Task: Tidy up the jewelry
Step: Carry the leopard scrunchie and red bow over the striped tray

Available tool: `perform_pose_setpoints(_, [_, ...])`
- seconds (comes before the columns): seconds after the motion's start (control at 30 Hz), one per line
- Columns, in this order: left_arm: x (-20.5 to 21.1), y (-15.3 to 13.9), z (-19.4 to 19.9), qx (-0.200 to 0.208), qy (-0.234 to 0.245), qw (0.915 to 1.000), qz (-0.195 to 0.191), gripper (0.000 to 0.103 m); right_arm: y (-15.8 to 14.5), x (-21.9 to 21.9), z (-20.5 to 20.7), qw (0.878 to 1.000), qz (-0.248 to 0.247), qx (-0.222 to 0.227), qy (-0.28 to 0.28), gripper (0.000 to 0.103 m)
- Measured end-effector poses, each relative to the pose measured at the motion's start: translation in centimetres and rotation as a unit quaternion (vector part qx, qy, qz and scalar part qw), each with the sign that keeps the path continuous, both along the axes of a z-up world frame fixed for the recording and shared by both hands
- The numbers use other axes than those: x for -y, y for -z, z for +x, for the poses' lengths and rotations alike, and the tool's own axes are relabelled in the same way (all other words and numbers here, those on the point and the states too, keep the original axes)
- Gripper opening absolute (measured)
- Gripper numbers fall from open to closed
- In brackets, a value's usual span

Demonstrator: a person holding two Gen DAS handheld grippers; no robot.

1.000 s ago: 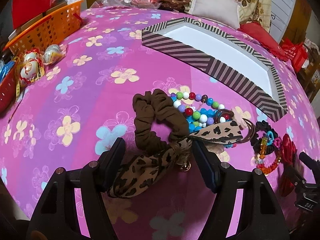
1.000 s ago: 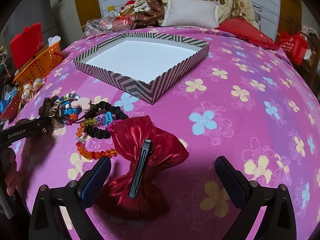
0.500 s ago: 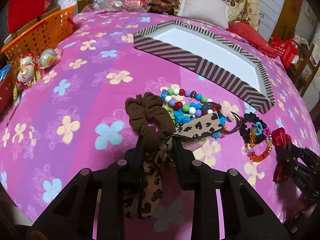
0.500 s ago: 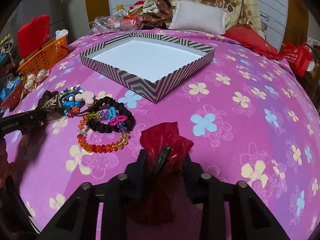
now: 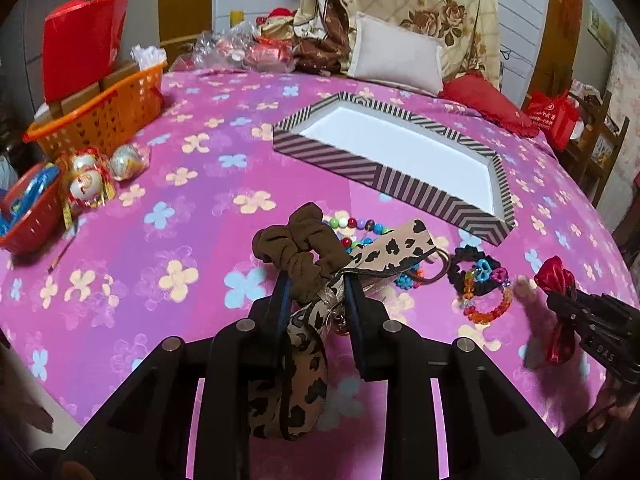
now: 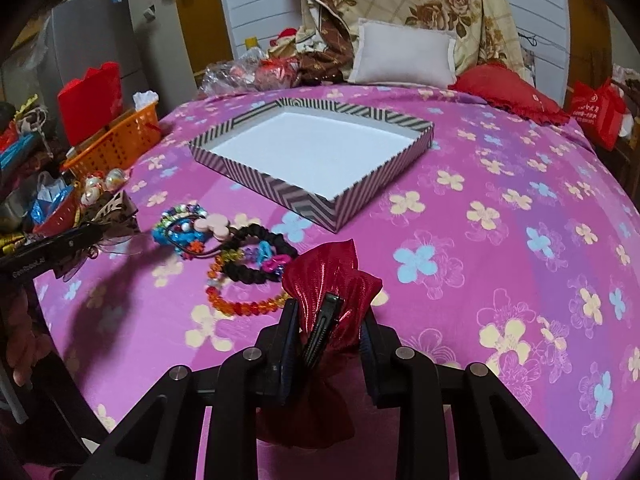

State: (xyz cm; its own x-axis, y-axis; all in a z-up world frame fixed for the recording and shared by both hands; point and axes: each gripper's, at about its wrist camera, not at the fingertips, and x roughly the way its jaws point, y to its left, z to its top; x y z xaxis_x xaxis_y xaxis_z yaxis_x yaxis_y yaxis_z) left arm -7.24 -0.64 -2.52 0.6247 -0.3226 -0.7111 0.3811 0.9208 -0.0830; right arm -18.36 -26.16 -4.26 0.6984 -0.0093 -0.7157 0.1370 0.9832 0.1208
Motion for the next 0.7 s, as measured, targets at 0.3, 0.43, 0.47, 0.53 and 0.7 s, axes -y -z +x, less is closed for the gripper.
perform_pose_setpoints(0.3, [0.9,-0.6,-0.7,0.025,-0.005,0.9996,0.016,0.025,-0.3,0.1,-0.1,1.000,0.004,0.001,-0.002,0.027])
perform_pose_setpoints(0.43, [1.4,-0.5,-0.7,0.032,-0.013,0.9990,0.029,0.025,-0.2,-0.1,0.0,1.000,0.005,-0.001,-0.004,0.027])
perform_pose_setpoints(0.47, [1.6,-0.6,-0.7,0.035,-0.015,0.9988,0.032,0.025,-0.1,-0.2,0.1,1.000,0.005,-0.002,-0.006,0.027])
perform_pose_setpoints(0.53, [1.8,-0.6,-0.7,0.038,-0.018,0.9984,0.037,0.025,0.0,-0.3,0.2,1.000,0.003,-0.004,-0.007,0.027])
perform_pose_setpoints(0.7, [2.2,-0.5,-0.7,0.043,-0.023,0.9977,0.047,0.025,0.2,-0.4,0.4,1.000,0.005,-0.009,-0.009,0.027])
